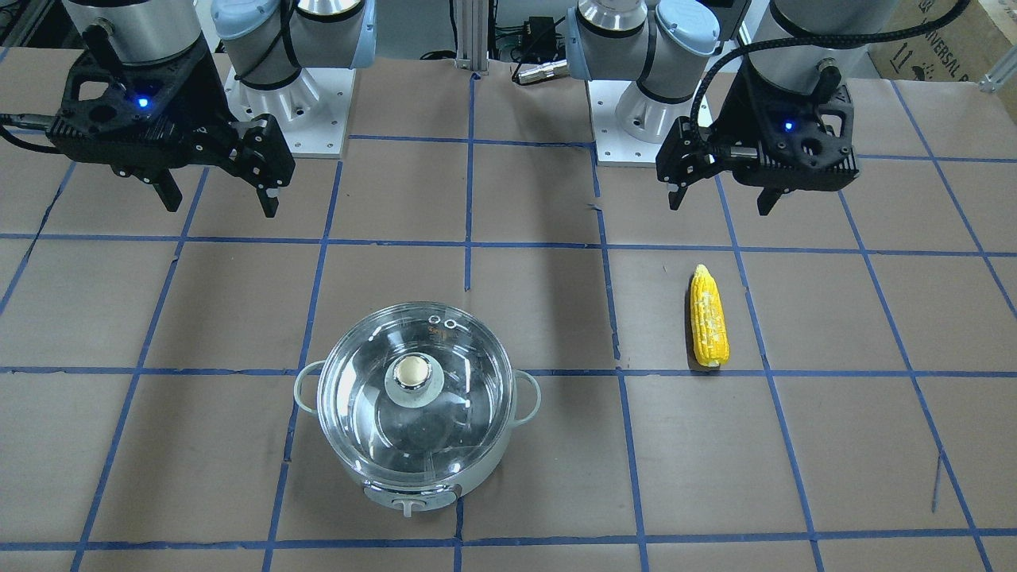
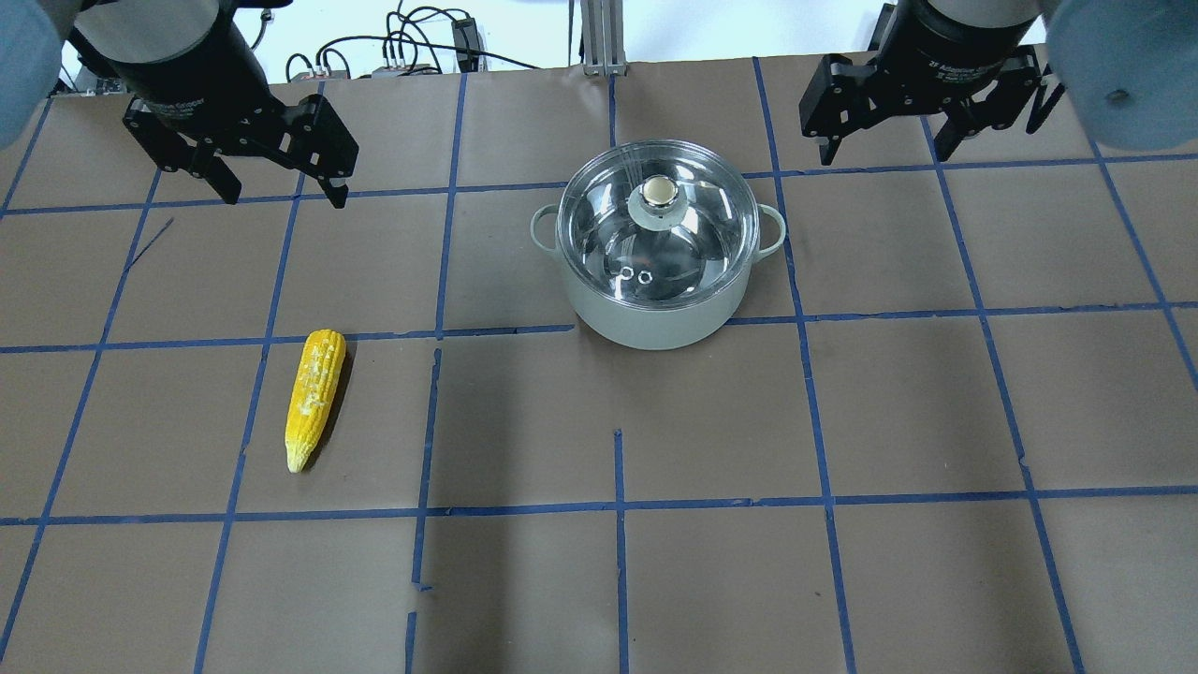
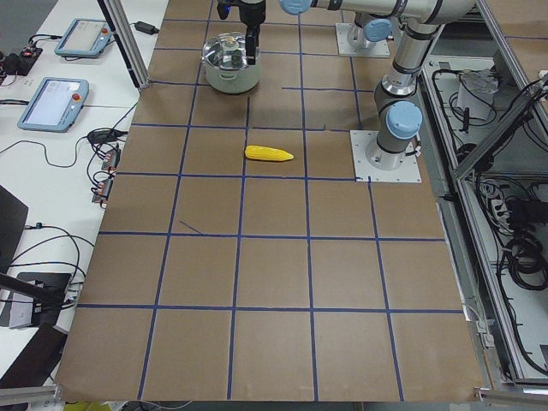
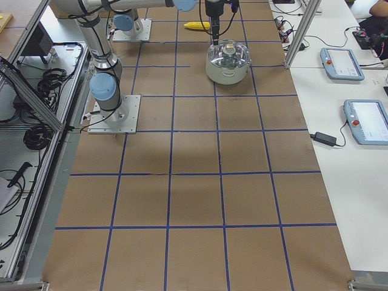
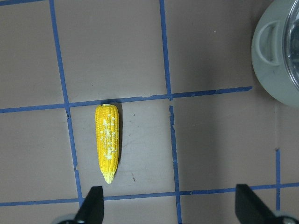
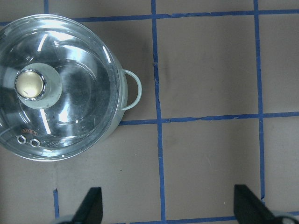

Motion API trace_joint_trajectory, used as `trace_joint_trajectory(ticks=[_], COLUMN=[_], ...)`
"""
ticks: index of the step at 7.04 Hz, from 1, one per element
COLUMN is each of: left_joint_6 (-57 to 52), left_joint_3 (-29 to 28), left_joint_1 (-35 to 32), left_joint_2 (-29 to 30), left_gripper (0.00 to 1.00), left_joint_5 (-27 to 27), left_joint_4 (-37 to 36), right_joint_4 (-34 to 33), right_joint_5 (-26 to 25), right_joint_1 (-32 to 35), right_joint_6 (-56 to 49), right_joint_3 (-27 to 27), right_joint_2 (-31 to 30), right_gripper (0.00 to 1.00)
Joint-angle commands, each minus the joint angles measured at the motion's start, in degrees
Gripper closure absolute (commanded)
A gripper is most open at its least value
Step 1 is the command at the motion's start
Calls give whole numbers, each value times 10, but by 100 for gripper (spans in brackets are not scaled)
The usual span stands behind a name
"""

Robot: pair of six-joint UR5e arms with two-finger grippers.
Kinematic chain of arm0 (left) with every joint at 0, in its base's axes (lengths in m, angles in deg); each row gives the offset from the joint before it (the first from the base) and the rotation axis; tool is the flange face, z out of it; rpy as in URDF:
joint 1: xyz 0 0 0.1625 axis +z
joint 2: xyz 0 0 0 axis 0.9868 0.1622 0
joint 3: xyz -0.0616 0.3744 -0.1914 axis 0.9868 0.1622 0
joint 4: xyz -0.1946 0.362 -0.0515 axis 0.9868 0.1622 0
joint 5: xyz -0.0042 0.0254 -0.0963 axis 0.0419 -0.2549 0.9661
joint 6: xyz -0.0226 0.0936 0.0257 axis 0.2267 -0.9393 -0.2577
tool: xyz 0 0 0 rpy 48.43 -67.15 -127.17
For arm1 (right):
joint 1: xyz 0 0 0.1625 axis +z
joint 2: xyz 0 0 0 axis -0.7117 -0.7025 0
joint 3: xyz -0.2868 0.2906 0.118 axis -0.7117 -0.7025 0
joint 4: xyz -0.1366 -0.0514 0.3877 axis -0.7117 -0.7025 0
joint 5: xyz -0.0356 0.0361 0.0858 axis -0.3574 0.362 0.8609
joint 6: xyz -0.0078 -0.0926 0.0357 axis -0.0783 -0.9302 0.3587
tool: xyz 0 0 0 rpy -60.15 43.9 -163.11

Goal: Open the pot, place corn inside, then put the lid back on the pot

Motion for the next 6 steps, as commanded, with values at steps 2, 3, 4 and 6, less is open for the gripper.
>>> trace_joint_trajectory(ticks=[2, 3, 4, 6], left_joint_6=[4, 3, 6, 6], left_joint_3=[0, 0, 0, 1], left_joint_1=[-1, -1, -1, -1], left_joint_2=[0, -1, -3, -4], left_gripper=[0, 0, 0, 0], left_joint_5=[0, 0, 0, 1], left_joint_4=[0, 0, 1, 1], right_joint_4=[-1, -3, -6, -94], right_joint_5=[1, 2, 12, -3], right_joint_1=[0, 2, 18, 96], right_joint_6=[-1, 1, 8, 55], right_joint_3=[1, 1, -3, -8], right_joint_2=[1, 3, 19, 83], right_gripper=[1, 1, 1, 1])
